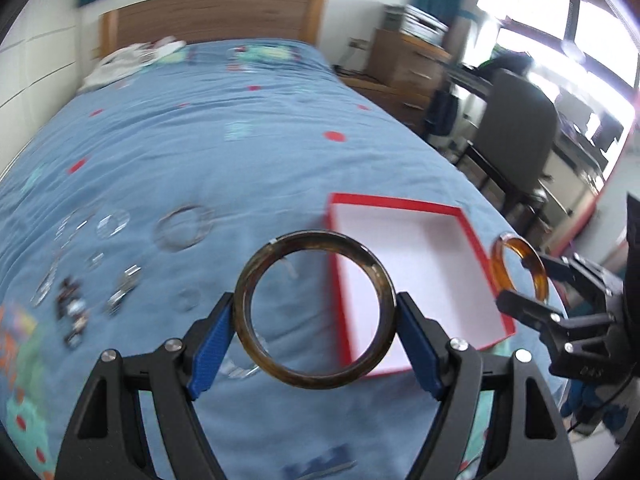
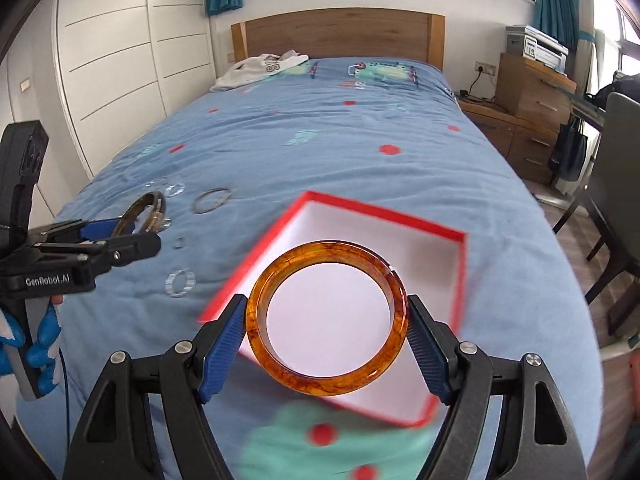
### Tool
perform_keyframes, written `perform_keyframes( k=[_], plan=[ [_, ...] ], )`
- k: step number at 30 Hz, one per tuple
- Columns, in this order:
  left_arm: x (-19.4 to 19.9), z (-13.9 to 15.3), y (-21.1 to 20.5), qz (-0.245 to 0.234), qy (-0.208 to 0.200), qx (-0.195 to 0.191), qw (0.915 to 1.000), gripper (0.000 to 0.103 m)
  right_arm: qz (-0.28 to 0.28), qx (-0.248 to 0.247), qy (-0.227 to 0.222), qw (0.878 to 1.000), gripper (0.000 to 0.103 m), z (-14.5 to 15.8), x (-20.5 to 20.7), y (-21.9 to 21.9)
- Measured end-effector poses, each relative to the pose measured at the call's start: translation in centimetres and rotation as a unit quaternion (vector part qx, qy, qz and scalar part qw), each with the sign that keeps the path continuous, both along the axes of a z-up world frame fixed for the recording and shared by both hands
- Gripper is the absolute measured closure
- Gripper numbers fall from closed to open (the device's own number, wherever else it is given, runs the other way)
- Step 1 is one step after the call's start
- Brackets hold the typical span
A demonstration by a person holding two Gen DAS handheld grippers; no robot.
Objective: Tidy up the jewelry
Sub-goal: 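Carry both bangles over the red box with both tools, then open both tools to drop the bangles into the red box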
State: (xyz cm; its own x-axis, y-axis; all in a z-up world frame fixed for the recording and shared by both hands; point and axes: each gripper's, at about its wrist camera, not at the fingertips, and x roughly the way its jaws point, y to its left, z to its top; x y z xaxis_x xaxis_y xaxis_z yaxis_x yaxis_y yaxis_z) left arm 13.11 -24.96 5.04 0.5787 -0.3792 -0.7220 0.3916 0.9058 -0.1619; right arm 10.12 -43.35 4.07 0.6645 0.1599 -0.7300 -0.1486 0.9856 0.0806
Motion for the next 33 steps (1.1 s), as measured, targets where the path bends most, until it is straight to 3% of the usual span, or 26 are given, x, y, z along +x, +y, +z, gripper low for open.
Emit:
perform_keyframes(
  k=[9,18,26,29,33],
  plan=[
    [5.8,-2.7,-8.8,-0.104,0.015,0.055,0.9929,0.027,0.071,-0.007,0.024,0.997,0.026,-2.4,5.6,-4.1],
    [11.1,-6.5,-11.2,-0.144,0.022,0.119,0.9821,0.027,0.151,-0.039,0.059,0.986,0.026,-6.0,11.5,-5.7],
    [12.2,-9.5,-12.0,-0.171,0.027,0.151,0.9732,0.027,0.215,-0.083,0.089,0.969,0.026,-9.1,13.2,-4.8],
    [12.7,-10.1,-10.9,-0.157,0.047,0.119,0.9792,0.025,0.229,-0.093,0.093,0.965,0.026,-9.3,13.0,-4.8],
    [12.7,-10.1,-10.6,-0.153,0.052,0.11,0.9807,0.025,0.248,-0.111,0.1,0.957,0.024,-9.4,12.8,-4.5]
  ],
)
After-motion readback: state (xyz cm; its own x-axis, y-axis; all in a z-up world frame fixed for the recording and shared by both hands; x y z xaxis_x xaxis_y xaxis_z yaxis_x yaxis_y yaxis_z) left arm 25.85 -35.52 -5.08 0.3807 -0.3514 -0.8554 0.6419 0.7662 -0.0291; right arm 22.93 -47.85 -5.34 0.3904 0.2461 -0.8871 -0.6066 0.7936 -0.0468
